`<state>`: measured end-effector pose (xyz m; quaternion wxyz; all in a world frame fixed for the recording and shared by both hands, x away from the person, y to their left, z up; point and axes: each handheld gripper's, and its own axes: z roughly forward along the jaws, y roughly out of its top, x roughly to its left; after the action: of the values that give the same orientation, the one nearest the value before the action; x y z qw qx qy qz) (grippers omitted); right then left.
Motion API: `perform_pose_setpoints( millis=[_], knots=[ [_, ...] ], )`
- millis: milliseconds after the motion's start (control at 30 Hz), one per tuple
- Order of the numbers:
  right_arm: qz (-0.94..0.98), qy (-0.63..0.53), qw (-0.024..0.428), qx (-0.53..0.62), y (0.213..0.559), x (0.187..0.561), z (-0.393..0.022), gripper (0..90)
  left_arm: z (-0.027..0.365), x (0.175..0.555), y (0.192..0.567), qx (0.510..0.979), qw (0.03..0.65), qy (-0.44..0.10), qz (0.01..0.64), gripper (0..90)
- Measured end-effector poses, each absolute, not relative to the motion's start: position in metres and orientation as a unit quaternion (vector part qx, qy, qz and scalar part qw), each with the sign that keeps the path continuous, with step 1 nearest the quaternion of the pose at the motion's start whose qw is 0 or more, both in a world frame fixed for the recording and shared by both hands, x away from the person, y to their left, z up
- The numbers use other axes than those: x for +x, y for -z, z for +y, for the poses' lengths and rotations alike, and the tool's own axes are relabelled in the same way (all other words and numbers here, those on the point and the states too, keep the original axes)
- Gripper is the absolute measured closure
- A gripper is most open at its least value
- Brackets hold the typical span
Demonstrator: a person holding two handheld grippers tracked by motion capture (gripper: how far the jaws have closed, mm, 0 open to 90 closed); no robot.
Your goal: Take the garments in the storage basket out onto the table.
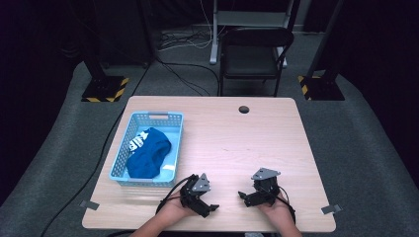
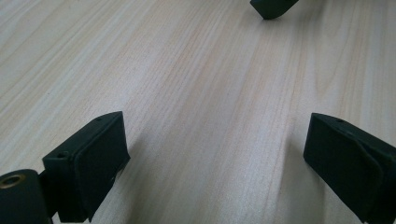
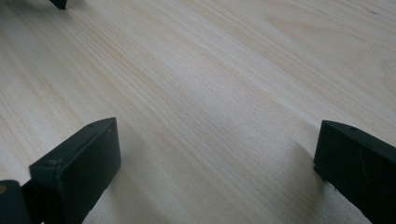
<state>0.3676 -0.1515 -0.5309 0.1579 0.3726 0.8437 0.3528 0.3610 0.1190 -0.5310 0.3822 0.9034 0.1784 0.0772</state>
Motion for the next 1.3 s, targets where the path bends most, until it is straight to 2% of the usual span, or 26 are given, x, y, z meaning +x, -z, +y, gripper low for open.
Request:
perform_pose_setpoints(
  millis=[600, 1000, 1300],
  knots=[
    [0.844, -0.353, 0.158, 0.372, 0.531, 0.367, -0.151, 0.0, 0.119, 0.359, 0.531, 0.907, 0.379, -0.073, 0.17, 0.0],
    [0.844, -0.353, 0.157, 0.372, 0.531, 0.367, -0.151, 0.0, 0.124, 0.359, 0.527, 0.904, 0.382, -0.062, 0.183, 6.3],
    [0.844, -0.353, 0.157, 0.372, 0.531, 0.367, -0.151, 0.0, 0.127, 0.359, 0.519, 0.899, 0.392, -0.066, 0.185, 6.6]
  ],
)
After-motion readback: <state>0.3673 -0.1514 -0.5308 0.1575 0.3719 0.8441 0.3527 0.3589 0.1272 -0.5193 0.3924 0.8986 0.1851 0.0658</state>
